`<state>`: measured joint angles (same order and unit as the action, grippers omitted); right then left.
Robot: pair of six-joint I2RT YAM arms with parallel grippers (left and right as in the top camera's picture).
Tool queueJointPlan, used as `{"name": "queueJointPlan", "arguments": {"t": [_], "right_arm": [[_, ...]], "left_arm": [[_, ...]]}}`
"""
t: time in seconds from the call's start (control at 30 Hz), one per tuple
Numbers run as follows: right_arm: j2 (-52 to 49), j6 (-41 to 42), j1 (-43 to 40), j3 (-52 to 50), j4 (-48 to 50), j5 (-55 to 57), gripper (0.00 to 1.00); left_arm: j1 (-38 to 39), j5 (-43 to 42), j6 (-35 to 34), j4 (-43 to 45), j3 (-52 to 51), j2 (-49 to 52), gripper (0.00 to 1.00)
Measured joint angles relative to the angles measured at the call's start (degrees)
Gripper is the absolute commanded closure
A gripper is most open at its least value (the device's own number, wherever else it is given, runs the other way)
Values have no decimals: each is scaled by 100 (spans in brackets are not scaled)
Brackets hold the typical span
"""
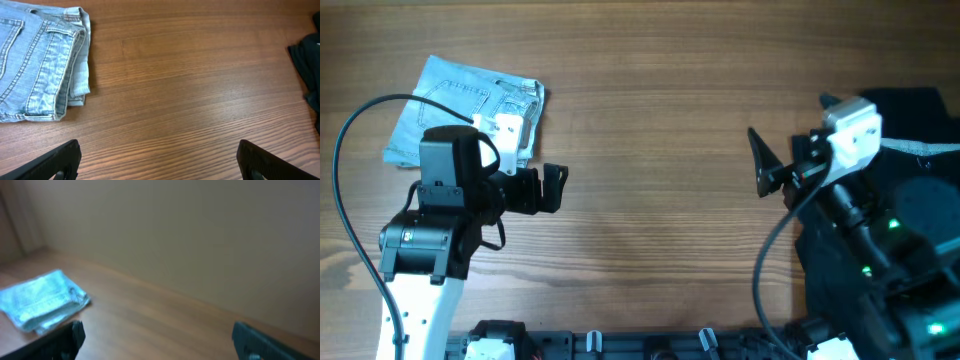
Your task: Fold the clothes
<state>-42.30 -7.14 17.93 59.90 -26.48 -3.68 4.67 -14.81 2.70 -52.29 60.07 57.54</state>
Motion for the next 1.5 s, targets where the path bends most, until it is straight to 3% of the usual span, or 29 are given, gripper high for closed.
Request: {"name": "queueJointPlan", "arguments": {"t": [0.3,0.47,0.63,0.93,1.5], "right_arm": [[2369,-94,-1023,-3985,1926,-470,0],[3703,-48,-1270,-4994,2315,-533,0],[4131,343,-1585,-5925,3418,-553,0],[4146,455,-1591,-5956,2704,-501,0],[4140,455,-1591,-5956,2691,-501,0]], "left_arm": [[0,2,0,-2,0,2,0],[0,0,0,-2,0,2,0],[0,2,0,0,0,7,0],[0,2,0,0,0,7,0],[0,0,0,-2,0,7,0]]}}
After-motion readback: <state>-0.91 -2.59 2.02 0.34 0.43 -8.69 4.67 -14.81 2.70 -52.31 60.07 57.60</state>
